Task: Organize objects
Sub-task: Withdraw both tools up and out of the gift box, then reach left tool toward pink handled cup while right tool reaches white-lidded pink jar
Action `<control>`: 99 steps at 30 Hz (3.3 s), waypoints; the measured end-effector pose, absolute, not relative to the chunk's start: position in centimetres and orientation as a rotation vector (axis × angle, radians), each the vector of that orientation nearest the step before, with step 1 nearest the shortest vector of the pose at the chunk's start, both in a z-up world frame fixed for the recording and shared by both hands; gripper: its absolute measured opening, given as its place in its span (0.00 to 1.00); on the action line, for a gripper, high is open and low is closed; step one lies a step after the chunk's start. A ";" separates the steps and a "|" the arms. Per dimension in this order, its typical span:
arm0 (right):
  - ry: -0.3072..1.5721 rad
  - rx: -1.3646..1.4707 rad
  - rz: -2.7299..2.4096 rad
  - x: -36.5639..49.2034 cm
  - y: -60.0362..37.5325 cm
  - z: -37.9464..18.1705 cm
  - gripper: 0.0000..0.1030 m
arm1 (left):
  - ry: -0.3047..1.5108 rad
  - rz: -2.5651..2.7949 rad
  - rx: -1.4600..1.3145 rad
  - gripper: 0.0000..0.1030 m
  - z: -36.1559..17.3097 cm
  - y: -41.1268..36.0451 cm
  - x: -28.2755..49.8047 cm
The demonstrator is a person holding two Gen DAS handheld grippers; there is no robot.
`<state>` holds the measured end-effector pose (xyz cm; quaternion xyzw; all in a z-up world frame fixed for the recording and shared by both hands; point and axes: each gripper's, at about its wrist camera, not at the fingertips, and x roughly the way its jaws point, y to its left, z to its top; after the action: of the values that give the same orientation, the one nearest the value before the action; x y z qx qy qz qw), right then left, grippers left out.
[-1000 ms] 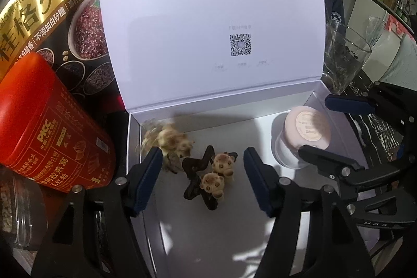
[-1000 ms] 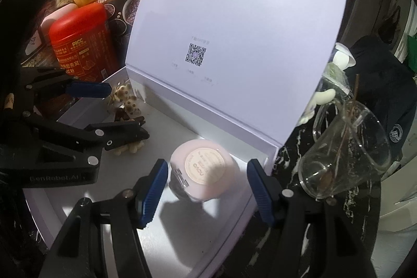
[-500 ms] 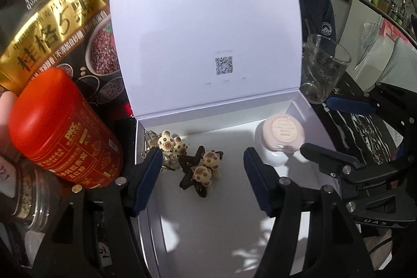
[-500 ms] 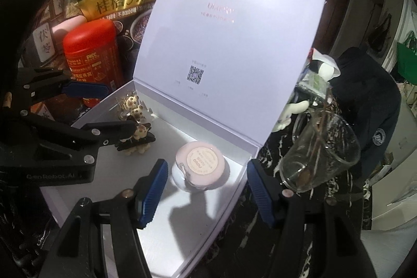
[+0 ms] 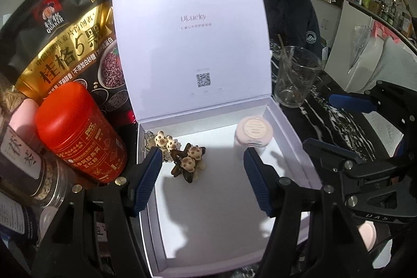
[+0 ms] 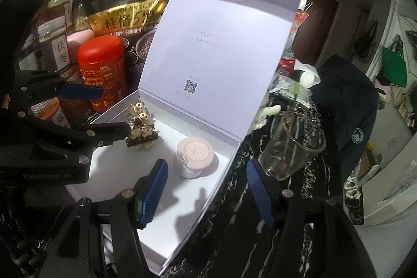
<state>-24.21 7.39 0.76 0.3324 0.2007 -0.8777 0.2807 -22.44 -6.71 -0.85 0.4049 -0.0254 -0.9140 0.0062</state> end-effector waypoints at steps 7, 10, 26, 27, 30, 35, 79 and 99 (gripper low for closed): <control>0.518 0.872 -2.390 -21.8 8.9 1.7 0.65 | -0.074 -2.893 1.227 0.66 0.7 -6.0 -20.0; 0.506 0.865 -2.406 -20.9 9.6 2.0 0.66 | -0.076 -2.914 1.206 0.69 1.3 -5.4 -18.8; 0.463 0.866 -2.477 -16.5 14.0 2.5 0.69 | -0.077 -2.985 1.201 0.77 2.0 -2.1 -14.3; 0.461 0.868 -2.481 -16.3 14.2 2.5 0.69 | -0.076 -2.986 1.200 0.77 2.0 -2.0 -14.1; 0.455 0.876 -2.492 -15.7 15.0 2.3 0.70 | -0.076 -2.990 1.198 0.77 2.1 -1.5 -13.5; 0.443 0.881 -2.512 -14.4 16.1 2.2 0.70 | -0.064 -3.007 1.210 0.77 2.0 -0.9 -12.4; 0.270 1.152 -2.500 -8.0 20.9 -7.3 0.70 | -0.114 -3.005 1.522 0.78 -6.6 2.9 -7.6; 0.184 1.277 -2.480 -6.0 21.3 -10.9 0.70 | -0.107 -3.070 1.637 0.77 -8.5 4.1 -6.1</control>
<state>-5.96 21.34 -10.92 0.4500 0.0647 -0.8739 0.1722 -6.09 4.10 -8.52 0.4635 -0.0304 -0.8694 -0.1686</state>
